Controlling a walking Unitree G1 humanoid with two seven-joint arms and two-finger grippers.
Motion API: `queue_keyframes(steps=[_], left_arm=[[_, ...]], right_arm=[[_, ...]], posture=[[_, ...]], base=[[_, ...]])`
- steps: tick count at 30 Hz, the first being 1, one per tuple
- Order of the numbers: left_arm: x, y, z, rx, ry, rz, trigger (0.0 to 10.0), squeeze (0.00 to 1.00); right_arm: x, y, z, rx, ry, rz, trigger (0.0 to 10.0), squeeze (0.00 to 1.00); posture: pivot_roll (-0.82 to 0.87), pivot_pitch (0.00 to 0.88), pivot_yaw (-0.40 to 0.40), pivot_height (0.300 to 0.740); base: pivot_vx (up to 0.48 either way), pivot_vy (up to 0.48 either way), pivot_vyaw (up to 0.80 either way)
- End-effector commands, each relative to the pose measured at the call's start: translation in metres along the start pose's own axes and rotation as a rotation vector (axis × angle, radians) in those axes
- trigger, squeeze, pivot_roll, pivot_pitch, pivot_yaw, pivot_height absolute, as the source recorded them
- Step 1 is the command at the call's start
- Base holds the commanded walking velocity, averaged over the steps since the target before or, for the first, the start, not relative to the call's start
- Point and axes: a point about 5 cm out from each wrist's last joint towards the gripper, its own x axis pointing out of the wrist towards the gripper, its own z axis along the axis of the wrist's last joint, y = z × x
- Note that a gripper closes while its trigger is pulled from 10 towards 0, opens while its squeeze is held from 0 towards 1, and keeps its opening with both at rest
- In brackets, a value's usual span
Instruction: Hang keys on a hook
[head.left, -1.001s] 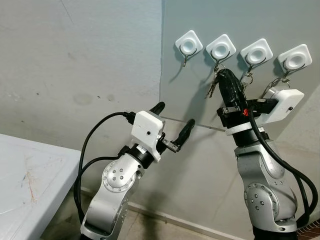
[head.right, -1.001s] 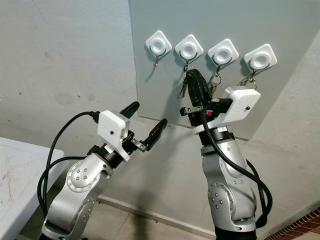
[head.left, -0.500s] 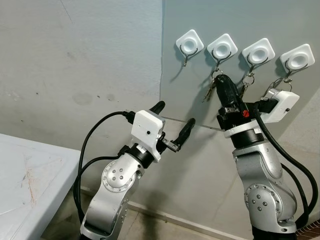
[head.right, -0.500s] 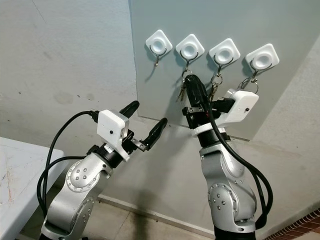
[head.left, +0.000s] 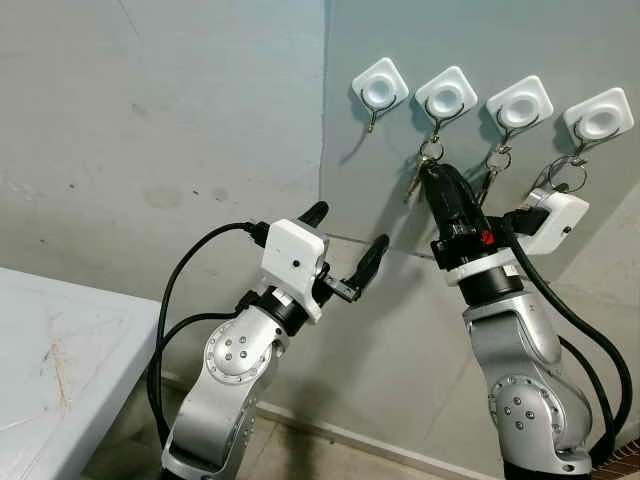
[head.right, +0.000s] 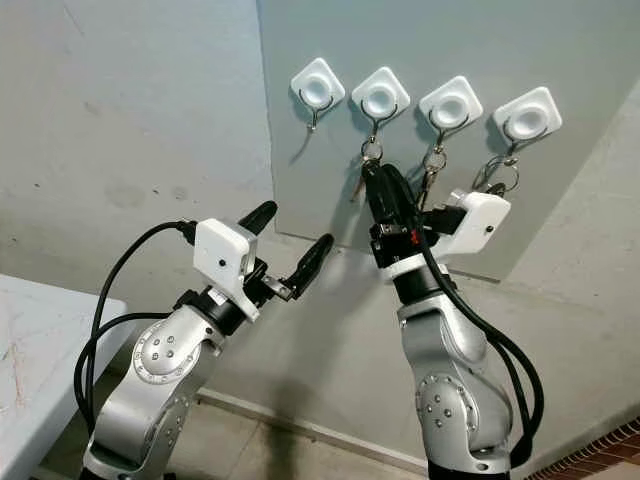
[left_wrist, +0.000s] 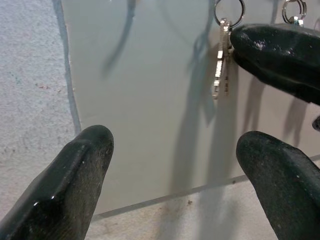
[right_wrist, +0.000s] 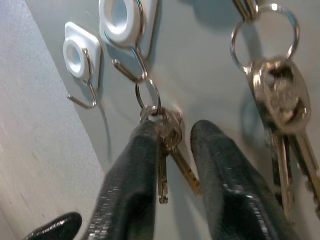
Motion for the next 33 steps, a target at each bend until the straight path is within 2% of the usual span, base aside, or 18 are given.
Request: queue_keyframes(steps=[1, 13, 18, 19, 20, 28, 30, 32, 33], left_arm=[[0.000, 0.000, 0.005, 0.001, -0.015, 0.001, 10.0, 0.00], [-0.001, 0.006, 0.000, -0.019, -0.001, 0.050, 10.0, 0.00], [-0.005, 0.017, -0.007, -0.044, 0.014, 0.130, 10.0, 0.00], [-0.005, 0.018, -0.009, -0.053, 0.017, 0.140, 10.0, 0.00], [-0.007, 0.020, -0.011, -0.067, 0.021, 0.156, 10.0, 0.00], [-0.017, 0.035, -0.033, -0.107, 0.082, 0.275, 10.0, 0.00], [-0.022, 0.039, -0.042, -0.090, 0.109, 0.304, 10.0, 0.00], [-0.024, 0.041, -0.047, -0.107, 0.118, 0.327, 10.0, 0.00], [-0.027, 0.043, -0.051, -0.099, 0.128, 0.343, 10.0, 0.00]], right_arm=[[-0.001, -0.002, -0.001, -0.001, 0.009, -0.012, 10.0, 1.00], [-0.023, -0.019, -0.025, -0.061, 0.114, -0.065, 10.0, 1.00], [-0.038, -0.033, -0.036, -0.130, 0.162, -0.129, 10.0, 1.00], [-0.040, -0.034, -0.037, -0.137, 0.169, -0.135, 10.0, 0.17], [-0.043, -0.037, -0.039, -0.154, 0.178, -0.145, 10.0, 0.00], [-0.061, -0.053, -0.046, -0.229, 0.220, -0.214, 10.0, 0.00], [-0.064, -0.056, -0.048, -0.278, 0.233, -0.223, 10.0, 0.00], [-0.066, -0.058, -0.049, -0.303, 0.239, -0.231, 10.0, 0.00], [-0.067, -0.060, -0.049, -0.352, 0.248, -0.237, 10.0, 0.00]], posture=[[-0.04, 0.022, -0.032, 0.740], [-0.04, 0.015, -0.031, 0.740], [-0.04, 0.010, -0.030, 0.740], [-0.04, 0.009, -0.030, 0.740], [-0.04, 0.009, -0.030, 0.740], [-0.05, 0.001, -0.029, 0.740], [-0.05, 0.000, -0.029, 0.740], [-0.05, 0.000, -0.029, 0.740], [-0.05, 0.000, -0.030, 0.740]], base=[[0.000, 0.000, 0.00], [0.000, 0.000, 0.00], [0.000, 0.000, 0.00], [0.000, 0.000, 0.00], [0.000, 0.000, 0.00], [0.000, 0.000, 0.00], [0.000, 0.000, 0.00], [0.000, 0.000, 0.00], [0.000, 0.000, 0.00]])
